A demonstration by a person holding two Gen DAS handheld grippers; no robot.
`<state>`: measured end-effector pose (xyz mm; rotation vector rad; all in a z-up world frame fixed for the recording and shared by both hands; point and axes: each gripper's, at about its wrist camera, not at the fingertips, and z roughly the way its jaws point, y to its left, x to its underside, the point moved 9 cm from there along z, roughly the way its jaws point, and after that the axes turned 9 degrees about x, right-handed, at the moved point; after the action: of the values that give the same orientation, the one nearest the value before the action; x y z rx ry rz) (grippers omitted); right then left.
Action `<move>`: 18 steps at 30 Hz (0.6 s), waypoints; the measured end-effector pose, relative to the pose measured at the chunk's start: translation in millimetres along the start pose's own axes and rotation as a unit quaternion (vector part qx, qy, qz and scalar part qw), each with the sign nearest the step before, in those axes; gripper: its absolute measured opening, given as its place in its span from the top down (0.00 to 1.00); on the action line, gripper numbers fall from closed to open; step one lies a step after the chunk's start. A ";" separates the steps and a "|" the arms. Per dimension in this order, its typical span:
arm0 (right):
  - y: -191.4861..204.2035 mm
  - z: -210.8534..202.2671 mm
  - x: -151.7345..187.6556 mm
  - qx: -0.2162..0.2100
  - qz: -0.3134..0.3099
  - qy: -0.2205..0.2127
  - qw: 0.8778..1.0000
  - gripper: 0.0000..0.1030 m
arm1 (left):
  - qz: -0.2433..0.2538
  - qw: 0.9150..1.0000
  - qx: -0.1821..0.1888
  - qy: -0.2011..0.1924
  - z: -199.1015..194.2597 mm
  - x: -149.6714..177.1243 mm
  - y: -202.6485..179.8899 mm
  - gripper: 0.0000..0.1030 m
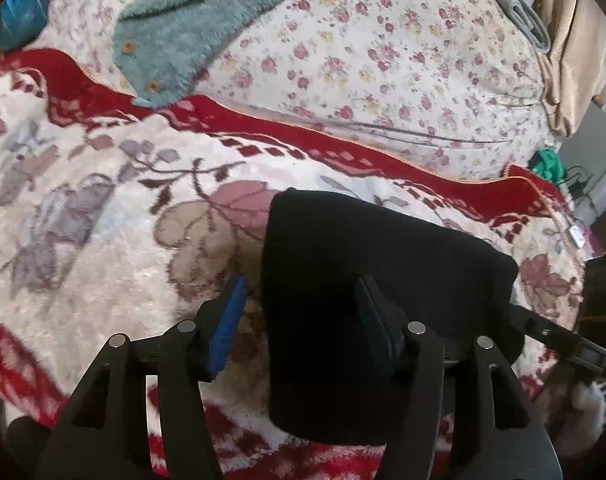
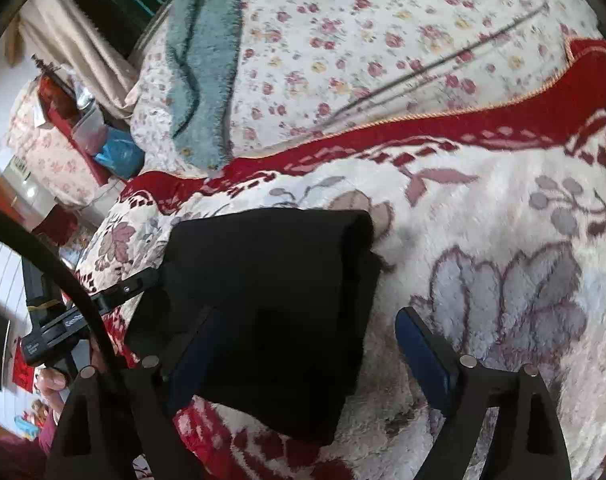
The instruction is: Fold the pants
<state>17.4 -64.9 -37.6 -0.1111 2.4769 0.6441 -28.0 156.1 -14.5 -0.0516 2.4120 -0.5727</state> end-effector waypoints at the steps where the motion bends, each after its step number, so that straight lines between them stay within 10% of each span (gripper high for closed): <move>1: -1.4 3.9 1.1 -0.005 0.006 0.004 1.000 0.15 | -0.007 1.000 0.007 0.011 6.3 1.2 3.6 0.43; 12: 5.2 33.6 4.5 -0.067 0.010 -0.001 0.998 0.07 | -0.060 0.994 0.089 -0.003 38.4 13.4 7.1 0.00; 16: 14.8 33.0 5.9 -0.063 -0.023 -0.005 0.998 0.37 | 0.006 0.999 0.034 -0.006 42.0 19.9 -3.0 0.01; 18: 14.6 30.2 5.6 -0.069 -0.015 -0.005 0.997 0.43 | -0.003 0.998 0.063 0.014 40.3 17.0 -5.6 0.25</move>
<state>25.0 -37.5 -56.2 -0.1963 2.4162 0.8013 -17.5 132.3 -50.2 0.0028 2.3985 -0.7328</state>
